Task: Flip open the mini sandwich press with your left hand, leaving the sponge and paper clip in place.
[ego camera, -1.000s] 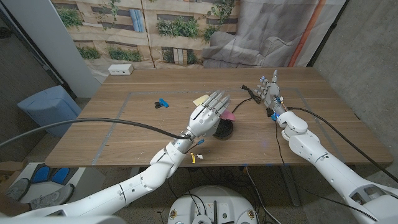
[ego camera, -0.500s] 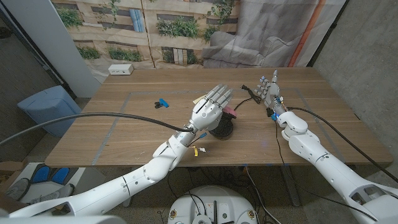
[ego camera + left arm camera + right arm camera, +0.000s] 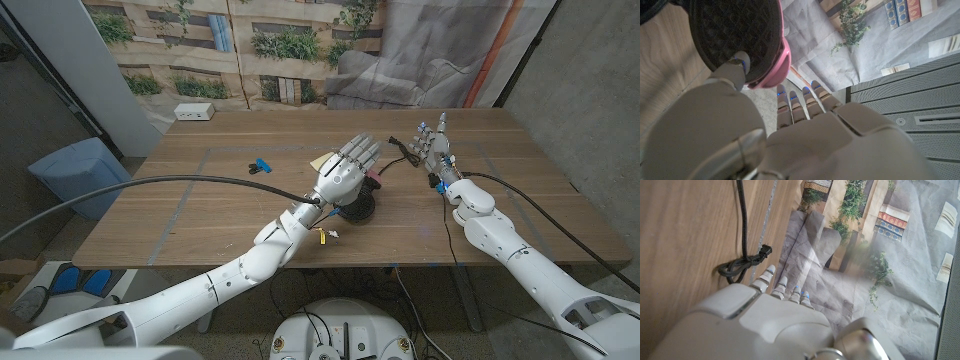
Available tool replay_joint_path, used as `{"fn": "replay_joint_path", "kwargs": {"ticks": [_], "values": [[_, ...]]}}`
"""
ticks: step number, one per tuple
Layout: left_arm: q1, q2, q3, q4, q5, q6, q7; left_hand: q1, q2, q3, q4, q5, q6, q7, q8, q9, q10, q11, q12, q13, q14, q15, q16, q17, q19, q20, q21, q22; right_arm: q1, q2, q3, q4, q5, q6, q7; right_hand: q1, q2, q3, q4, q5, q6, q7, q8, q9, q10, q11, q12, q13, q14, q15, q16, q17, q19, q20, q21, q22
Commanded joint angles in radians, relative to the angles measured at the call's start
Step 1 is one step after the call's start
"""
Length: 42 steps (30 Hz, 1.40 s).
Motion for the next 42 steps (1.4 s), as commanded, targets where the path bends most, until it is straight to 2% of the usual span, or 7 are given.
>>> {"fn": "replay_joint_path", "kwargs": {"ticks": [1, 15, 42], "values": [[-0.051, -0.029, 0.026, 0.043, -0.002, -0.016, -0.039, 0.014, -0.001, -0.004, 0.0, 0.003, 0.009, -0.001, -0.003, 0.006, 0.004, 0.0, -0.007, 0.001, 0.008, -0.024, -0.001, 0.002, 0.01, -0.062, 0.002, 0.002, 0.0, 0.0, 0.0, 0.0, 0.0, 0.0, 0.0, 0.003, 0.09, -0.005, -0.001, 0.005, -0.007, 0.001, 0.004, 0.006, -0.007, 0.005, 0.006, 0.005, -0.005, -0.023, 0.003, 0.004, 0.003, 0.008, 0.004, 0.004], [-0.113, -0.065, 0.06, 0.09, -0.019, -0.03, -0.04, 0.014, 0.001, -0.012, 0.001, 0.003, 0.013, -0.002, -0.005, 0.006, 0.005, 0.0, -0.006, 0.001, 0.01, -0.024, -0.001, 0.002, 0.01, -0.061, 0.002, 0.002, 0.0, 0.0, 0.0, 0.0, 0.0, 0.0, 0.0, 0.003, 0.09, -0.005, -0.001, 0.005, -0.006, 0.001, 0.004, 0.006, -0.006, 0.004, 0.006, 0.005, -0.006, -0.024, 0.003, 0.004, 0.002, 0.008, 0.004, 0.004], [-0.164, -0.105, 0.112, 0.149, -0.056, -0.034, -0.038, 0.02, 0.007, -0.026, 0.001, 0.004, 0.019, -0.001, -0.01, 0.006, 0.005, -0.001, -0.007, 0.002, 0.01, -0.025, -0.001, 0.002, 0.012, -0.062, 0.002, 0.002, 0.0, 0.0, 0.0, -0.001, 0.0, -0.001, -0.001, 0.003, 0.09, -0.005, -0.001, 0.005, -0.007, 0.001, 0.004, 0.006, -0.007, 0.005, 0.006, 0.005, -0.006, -0.023, 0.003, 0.004, 0.001, 0.01, 0.004, 0.004]]}}
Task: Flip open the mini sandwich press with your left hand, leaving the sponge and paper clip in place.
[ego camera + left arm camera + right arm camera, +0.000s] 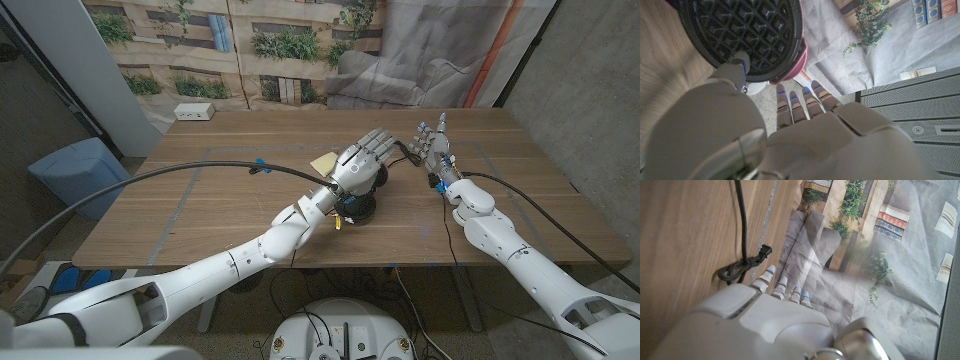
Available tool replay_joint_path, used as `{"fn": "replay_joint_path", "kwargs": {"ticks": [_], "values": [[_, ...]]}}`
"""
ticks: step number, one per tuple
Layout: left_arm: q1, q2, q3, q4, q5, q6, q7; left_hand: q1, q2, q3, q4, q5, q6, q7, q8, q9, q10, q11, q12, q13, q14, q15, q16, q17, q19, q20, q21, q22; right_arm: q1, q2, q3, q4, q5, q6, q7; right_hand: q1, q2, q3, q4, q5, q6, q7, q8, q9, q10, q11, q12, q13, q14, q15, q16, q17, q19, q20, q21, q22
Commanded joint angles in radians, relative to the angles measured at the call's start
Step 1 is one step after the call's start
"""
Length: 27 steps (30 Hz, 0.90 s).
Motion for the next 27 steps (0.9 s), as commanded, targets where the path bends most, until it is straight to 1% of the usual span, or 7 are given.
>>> {"fn": "replay_joint_path", "kwargs": {"ticks": [1, 20, 27], "values": [[-0.023, -0.017, 0.024, 0.029, -0.018, -0.007, 0.003, 0.011, -0.002, -0.004, 0.001, 0.004, 0.008, -0.002, -0.006, 0.001, 0.005, -0.001, 0.0, 0.001, 0.01, -0.025, -0.001, 0.002, 0.006, -0.057, 0.002, 0.002, 0.0, 0.0, 0.0, -0.001, 0.0, -0.001, 0.0, 0.003, 0.09, -0.005, -0.001, 0.005, -0.007, 0.0, 0.004, 0.006, -0.007, 0.005, 0.006, 0.005, -0.006, -0.023, 0.003, 0.004, 0.002, 0.009, 0.004, 0.004], [-0.056, -0.033, 0.046, 0.077, -0.043, -0.004, 0.013, 0.016, 0.001, -0.013, 0.0, 0.004, 0.009, -0.003, -0.01, 0.001, 0.005, -0.005, 0.0, 0.002, 0.01, -0.025, -0.001, 0.002, 0.007, -0.057, 0.002, 0.002, -0.001, -0.001, 0.0, -0.002, 0.0, -0.001, -0.001, 0.003, 0.09, -0.005, -0.001, 0.006, -0.005, 0.001, 0.004, 0.006, -0.008, 0.004, 0.005, 0.005, -0.005, -0.023, 0.003, 0.004, 0.002, 0.009, 0.004, 0.004], [-0.063, -0.032, 0.053, 0.08, -0.048, -0.004, 0.018, 0.017, 0.002, -0.016, 0.0, 0.005, 0.011, -0.004, -0.01, 0.001, 0.005, -0.005, 0.0, 0.002, 0.01, -0.024, -0.002, 0.002, 0.007, -0.057, 0.002, 0.002, -0.001, -0.001, 0.0, -0.002, 0.0, -0.001, -0.001, 0.003, 0.09, -0.005, -0.001, 0.006, -0.005, 0.0, 0.004, 0.006, -0.006, 0.003, 0.006, 0.005, -0.005, -0.023, 0.003, 0.004, 0.002, 0.009, 0.004, 0.004]]}}
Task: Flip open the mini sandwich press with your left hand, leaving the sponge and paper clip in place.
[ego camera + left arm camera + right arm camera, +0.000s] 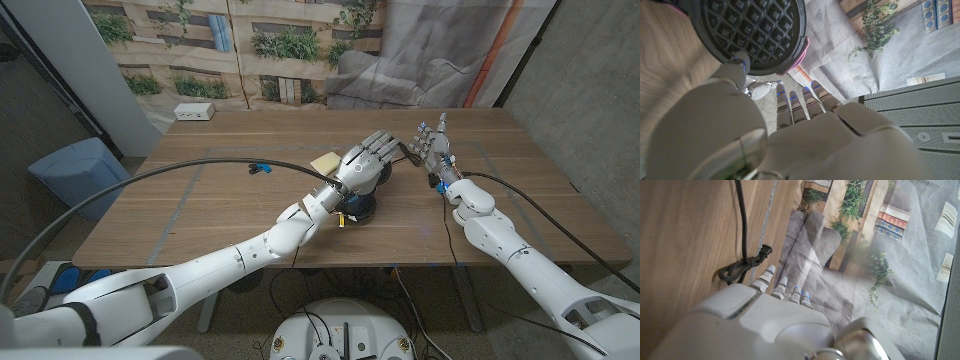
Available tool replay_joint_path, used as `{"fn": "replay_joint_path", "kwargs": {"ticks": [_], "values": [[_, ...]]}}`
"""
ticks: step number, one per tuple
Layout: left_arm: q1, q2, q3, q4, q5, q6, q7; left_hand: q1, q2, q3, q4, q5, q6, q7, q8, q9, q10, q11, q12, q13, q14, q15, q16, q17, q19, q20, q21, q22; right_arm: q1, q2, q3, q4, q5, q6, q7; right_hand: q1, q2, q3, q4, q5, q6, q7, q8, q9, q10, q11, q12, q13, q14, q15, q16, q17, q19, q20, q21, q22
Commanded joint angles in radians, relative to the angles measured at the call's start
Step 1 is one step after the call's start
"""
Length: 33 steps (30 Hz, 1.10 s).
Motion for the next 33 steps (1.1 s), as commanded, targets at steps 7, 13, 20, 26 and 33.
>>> {"fn": "replay_joint_path", "kwargs": {"ticks": [7, 13, 20, 26, 33], "values": [[-0.018, 0.008, 0.013, 0.002, -0.015, -0.002, 0.009, 0.014, 0.0, -0.01, 0.002, 0.005, 0.006, 0.0, -0.004, 0.002, 0.005, -0.005, -0.001, 0.002, 0.009, -0.025, -0.002, 0.002, 0.007, -0.057, 0.002, 0.002, 0.0, 0.0, 0.0, 0.0, 0.0, 0.0, 0.0, 0.003, 0.09, -0.005, -0.001, 0.006, -0.006, 0.0, 0.004, 0.006, -0.007, 0.004, 0.006, 0.005, -0.005, -0.022, 0.003, 0.004, 0.002, 0.009, 0.004, 0.004], [-0.006, 0.04, 0.002, -0.038, -0.021, -0.011, -0.008, 0.015, 0.001, -0.014, 0.002, 0.005, 0.007, 0.0, -0.005, 0.002, 0.003, -0.006, -0.001, 0.001, 0.009, -0.025, -0.002, 0.002, 0.007, -0.057, 0.001, 0.002, 0.0, 0.001, 0.0, 0.001, 0.0, 0.0, 0.0, 0.003, 0.09, -0.005, -0.001, 0.006, -0.006, 0.001, 0.004, 0.006, -0.007, 0.003, 0.006, 0.005, -0.005, -0.021, 0.003, 0.004, 0.002, 0.009, 0.004, 0.004], [0.025, 0.077, -0.028, -0.093, -0.039, -0.021, -0.026, 0.014, 0.004, -0.018, 0.004, 0.004, 0.001, 0.001, -0.01, 0.002, -0.001, -0.006, -0.003, 0.001, 0.005, -0.023, -0.003, 0.002, 0.005, -0.056, 0.001, 0.002, 0.0, 0.0, 0.0, 0.001, 0.0, 0.0, 0.0, 0.003, 0.09, -0.005, -0.001, 0.006, -0.006, 0.001, 0.004, 0.006, -0.007, 0.004, 0.006, 0.005, -0.005, -0.023, 0.003, 0.004, 0.002, 0.009, 0.004, 0.004], [0.061, 0.112, -0.064, -0.137, -0.051, -0.02, -0.026, 0.011, 0.007, -0.021, 0.007, 0.004, 0.001, 0.001, -0.011, 0.002, -0.003, -0.004, -0.003, 0.001, 0.002, -0.023, -0.004, 0.002, 0.005, -0.055, 0.001, 0.002, 0.0, 0.0, 0.0, 0.0, 0.0, 0.0, 0.0, 0.003, 0.09, -0.005, -0.001, 0.006, -0.007, 0.0, 0.004, 0.006, -0.007, 0.004, 0.006, 0.005, -0.005, -0.023, 0.003, 0.004, 0.002, 0.01, 0.004, 0.004], [0.105, 0.152, -0.137, -0.203, -0.166, -0.075, -0.054, 0.007, 0.016, -0.029, 0.01, 0.003, -0.005, 0.0, -0.016, 0.002, -0.021, -0.001, -0.008, 0.002, -0.011, -0.02, -0.007, 0.002, -0.003, -0.048, -0.001, 0.002, 0.0, 0.0, 0.0, 0.0, 0.0, 0.0, 0.0, 0.003, 0.09, -0.005, -0.001, 0.006, -0.006, 0.001, 0.004, 0.006, -0.007, 0.004, 0.006, 0.005, -0.005, -0.022, 0.003, 0.004, 0.002, 0.009, 0.004, 0.004]]}}
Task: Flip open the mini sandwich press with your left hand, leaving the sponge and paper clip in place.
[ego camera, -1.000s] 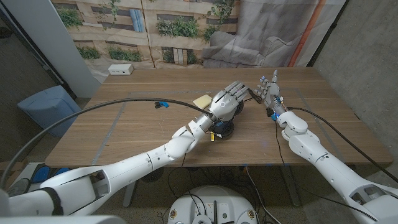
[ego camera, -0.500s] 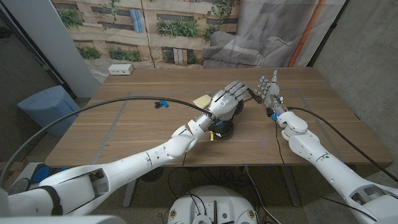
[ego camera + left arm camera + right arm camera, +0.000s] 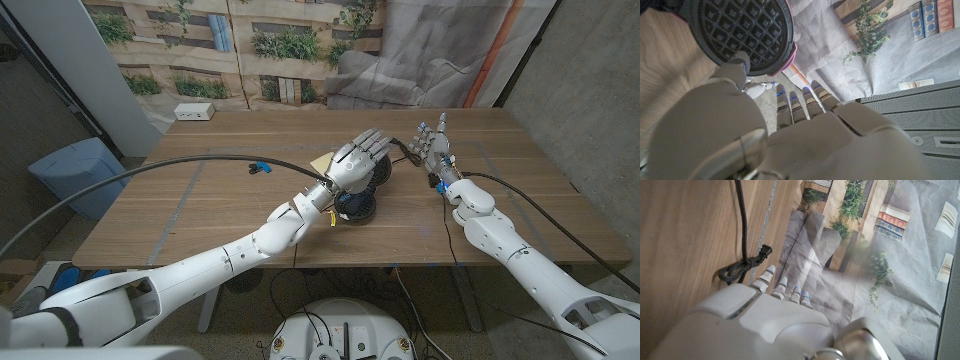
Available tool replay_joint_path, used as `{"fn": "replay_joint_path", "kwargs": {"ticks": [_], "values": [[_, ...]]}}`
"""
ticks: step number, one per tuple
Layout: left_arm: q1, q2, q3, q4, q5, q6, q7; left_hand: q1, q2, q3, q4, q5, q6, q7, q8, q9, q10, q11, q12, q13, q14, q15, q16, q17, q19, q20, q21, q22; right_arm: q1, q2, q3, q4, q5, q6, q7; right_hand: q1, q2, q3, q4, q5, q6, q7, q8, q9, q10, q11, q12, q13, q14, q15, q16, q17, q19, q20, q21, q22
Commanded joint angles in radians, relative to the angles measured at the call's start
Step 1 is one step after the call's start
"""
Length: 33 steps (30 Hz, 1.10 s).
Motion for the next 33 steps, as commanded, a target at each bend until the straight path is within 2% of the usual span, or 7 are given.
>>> {"fn": "replay_joint_path", "kwargs": {"ticks": [1, 11, 17, 27, 33], "values": [[0.068, 0.069, -0.099, -0.102, -0.126, -0.062, -0.03, 0.003, 0.015, -0.007, 0.0, 0.003, -0.007, 0.0, -0.006, 0.002, -0.019, 0.003, -0.004, 0.002, -0.015, -0.018, -0.004, 0.003, -0.005, -0.046, -0.001, 0.003, 0.0, 0.0, 0.0, 0.001, 0.0, 0.0, 0.0, 0.003, 0.09, -0.005, -0.001, 0.006, -0.006, 0.001, 0.004, 0.006, -0.007, 0.004, 0.005, 0.005, -0.005, -0.023, 0.003, 0.004, 0.003, 0.009, 0.005, 0.004], [0.127, 0.108, -0.191, -0.165, -0.21, -0.094, -0.025, -0.007, 0.022, -0.016, 0.005, 0.002, -0.005, -0.005, -0.008, 0.003, -0.021, -0.001, -0.002, 0.002, -0.018, -0.019, -0.002, 0.003, -0.007, -0.049, -0.001, 0.003, 0.001, 0.0, 0.0, 0.002, 0.0, 0.001, 0.001, 0.003, 0.09, -0.005, -0.001, 0.006, -0.006, 0.001, 0.004, 0.006, -0.007, 0.004, 0.006, 0.005, -0.005, -0.023, 0.003, 0.004, 0.002, 0.009, 0.004, 0.004], [0.168, 0.143, -0.258, -0.2, -0.305, -0.149, -0.001, -0.024, 0.024, -0.028, 0.011, 0.0, -0.005, -0.002, -0.01, 0.003, -0.022, 0.002, -0.001, 0.002, -0.02, -0.019, -0.001, 0.003, -0.01, -0.048, -0.001, 0.003, 0.001, 0.0, 0.0, 0.002, 0.0, 0.001, 0.001, 0.003, 0.09, -0.005, -0.001, 0.006, -0.006, 0.001, 0.004, 0.006, -0.007, 0.005, 0.006, 0.005, -0.005, -0.023, 0.003, 0.004, 0.002, 0.009, 0.004, 0.004], [0.244, 0.178, -0.349, -0.24, -0.371, -0.129, -0.004, -0.044, 0.028, -0.041, 0.017, -0.001, -0.005, 0.003, -0.012, 0.003, -0.022, 0.006, 0.001, 0.001, -0.022, -0.015, 0.0, 0.003, -0.011, -0.045, 0.0, 0.003, 0.0, 0.0, 0.0, 0.001, 0.0, 0.001, 0.0, 0.003, 0.09, -0.005, -0.001, 0.006, -0.006, 0.001, 0.004, 0.006, -0.008, 0.005, 0.005, 0.005, -0.005, -0.023, 0.003, 0.004, 0.002, 0.009, 0.004, 0.004], [0.293, 0.148, -0.419, -0.225, -0.543, -0.165, 0.028, -0.049, 0.031, -0.045, 0.017, -0.001, -0.006, 0.008, -0.014, 0.003, -0.022, 0.006, 0.001, 0.001, -0.023, -0.014, 0.001, 0.003, -0.012, -0.044, 0.0, 0.003, 0.0, 0.0, 0.0, 0.001, 0.0, 0.001, 0.0, 0.003, 0.09, -0.005, -0.001, 0.006, -0.006, 0.0, 0.004, 0.006, -0.007, 0.004, 0.005, 0.005, -0.006, -0.023, 0.003, 0.004, 0.002, 0.009, 0.004, 0.004]]}}
